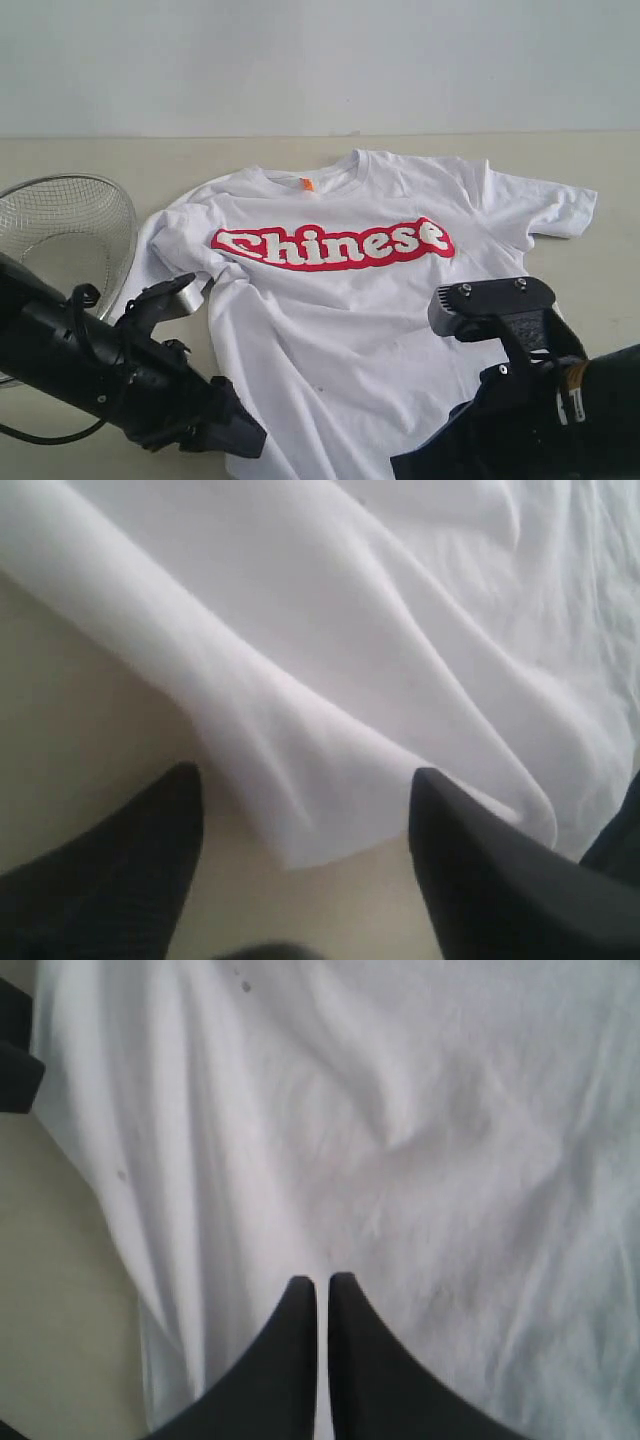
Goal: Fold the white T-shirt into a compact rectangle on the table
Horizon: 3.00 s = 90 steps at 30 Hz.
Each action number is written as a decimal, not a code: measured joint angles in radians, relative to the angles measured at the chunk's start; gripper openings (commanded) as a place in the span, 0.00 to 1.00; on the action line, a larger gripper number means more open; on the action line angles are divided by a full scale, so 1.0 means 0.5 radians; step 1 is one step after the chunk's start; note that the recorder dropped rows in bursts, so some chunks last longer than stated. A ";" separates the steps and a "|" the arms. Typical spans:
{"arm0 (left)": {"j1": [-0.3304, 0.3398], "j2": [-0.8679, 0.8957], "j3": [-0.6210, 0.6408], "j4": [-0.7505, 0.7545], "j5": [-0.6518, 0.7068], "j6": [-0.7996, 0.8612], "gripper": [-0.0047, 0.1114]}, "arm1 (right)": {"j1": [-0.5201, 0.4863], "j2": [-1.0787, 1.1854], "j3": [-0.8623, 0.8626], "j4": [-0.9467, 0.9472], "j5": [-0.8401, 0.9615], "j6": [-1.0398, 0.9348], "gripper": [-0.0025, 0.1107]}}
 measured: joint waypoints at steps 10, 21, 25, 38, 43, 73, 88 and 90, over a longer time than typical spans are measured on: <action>0.004 0.134 -0.004 -0.208 0.173 0.197 0.37 | 0.000 0.000 0.000 0.000 -0.018 0.000 0.02; 0.004 0.155 -0.011 -0.208 0.296 0.195 0.08 | 0.000 0.000 0.000 0.000 -0.021 -0.036 0.02; 0.004 0.117 -0.011 -0.208 0.326 0.170 0.08 | 0.000 0.000 0.000 0.000 -0.021 -0.036 0.02; 0.004 -0.234 -0.182 0.204 0.353 -0.343 0.08 | 0.000 0.141 0.000 -0.010 -0.124 -0.039 0.02; 0.004 -0.267 -0.238 0.238 0.335 -0.419 0.08 | 0.000 0.257 0.000 -0.010 -0.165 -0.039 0.02; 0.004 0.178 -0.469 -0.524 0.362 0.390 0.40 | 0.000 0.262 0.000 -0.006 -0.218 -0.039 0.02; 0.004 0.338 -0.486 -0.500 0.406 0.426 0.52 | 0.000 0.262 0.000 -0.006 -0.230 -0.039 0.02; 0.004 0.330 -0.486 -0.481 0.410 0.426 0.52 | 0.000 0.262 0.000 -0.006 -0.230 -0.039 0.02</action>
